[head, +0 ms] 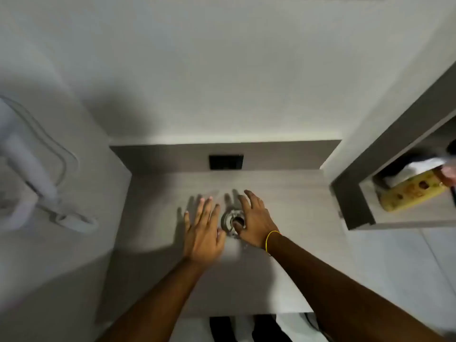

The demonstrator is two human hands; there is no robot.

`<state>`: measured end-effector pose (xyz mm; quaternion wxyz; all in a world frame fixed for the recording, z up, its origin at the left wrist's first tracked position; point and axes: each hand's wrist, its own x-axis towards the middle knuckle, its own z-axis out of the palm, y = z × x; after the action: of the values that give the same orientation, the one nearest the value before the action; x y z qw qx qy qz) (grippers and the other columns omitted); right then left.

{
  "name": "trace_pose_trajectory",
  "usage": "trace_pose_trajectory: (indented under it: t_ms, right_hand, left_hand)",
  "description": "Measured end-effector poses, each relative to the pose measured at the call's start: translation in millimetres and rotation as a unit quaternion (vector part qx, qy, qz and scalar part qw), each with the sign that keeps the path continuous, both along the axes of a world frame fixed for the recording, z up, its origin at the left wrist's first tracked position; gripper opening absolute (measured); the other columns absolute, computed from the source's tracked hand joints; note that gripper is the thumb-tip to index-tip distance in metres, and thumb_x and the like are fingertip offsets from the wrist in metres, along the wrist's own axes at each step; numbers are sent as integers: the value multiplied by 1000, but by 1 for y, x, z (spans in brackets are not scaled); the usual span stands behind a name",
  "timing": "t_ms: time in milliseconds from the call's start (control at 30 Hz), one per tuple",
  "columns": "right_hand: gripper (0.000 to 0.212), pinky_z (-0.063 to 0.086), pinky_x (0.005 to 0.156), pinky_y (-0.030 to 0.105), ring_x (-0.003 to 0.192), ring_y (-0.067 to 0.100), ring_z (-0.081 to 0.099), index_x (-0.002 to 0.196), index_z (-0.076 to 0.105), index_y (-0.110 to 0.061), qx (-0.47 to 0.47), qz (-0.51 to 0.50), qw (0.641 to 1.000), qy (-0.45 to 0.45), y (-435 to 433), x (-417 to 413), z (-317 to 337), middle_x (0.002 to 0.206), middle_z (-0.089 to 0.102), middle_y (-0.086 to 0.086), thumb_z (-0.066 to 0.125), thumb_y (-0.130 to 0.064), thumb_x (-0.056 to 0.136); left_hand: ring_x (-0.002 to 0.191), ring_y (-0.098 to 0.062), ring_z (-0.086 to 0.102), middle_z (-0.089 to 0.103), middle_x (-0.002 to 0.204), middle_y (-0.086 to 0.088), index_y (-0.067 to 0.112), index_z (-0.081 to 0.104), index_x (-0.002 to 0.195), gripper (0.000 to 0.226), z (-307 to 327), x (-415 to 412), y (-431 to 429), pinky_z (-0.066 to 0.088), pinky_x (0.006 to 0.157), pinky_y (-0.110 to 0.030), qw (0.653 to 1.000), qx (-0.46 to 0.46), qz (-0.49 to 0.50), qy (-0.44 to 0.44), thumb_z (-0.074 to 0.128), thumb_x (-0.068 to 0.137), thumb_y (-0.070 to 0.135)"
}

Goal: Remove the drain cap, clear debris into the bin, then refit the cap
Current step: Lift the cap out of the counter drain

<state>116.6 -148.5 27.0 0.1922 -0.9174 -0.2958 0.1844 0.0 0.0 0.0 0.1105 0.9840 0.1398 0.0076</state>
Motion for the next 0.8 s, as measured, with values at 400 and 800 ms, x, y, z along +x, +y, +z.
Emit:
trace_pose_trajectory:
  t_ms: [400, 800]
  right_hand:
    - [114, 52, 93, 55, 134, 37, 36, 158, 28, -30, -136, 94, 986, -11, 24, 12, -73, 152, 31, 9, 84, -47, 60]
    - [114, 52, 96, 59, 133, 43, 41, 156, 27, -22, -205, 172, 964, 10, 44, 31, -65, 147, 33, 18, 90, -45, 64]
  left_hand:
    - [159, -36, 38, 39, 172, -14, 16, 51, 159, 64, -117, -55, -36, 32, 121, -73, 995, -48, 39, 81, 42, 101, 43]
    - [161, -36, 34, 34, 175, -14, 16, 47, 161, 65, -129, -59, -36, 29, 124, -72, 998, -44, 46, 28, 45, 102, 42]
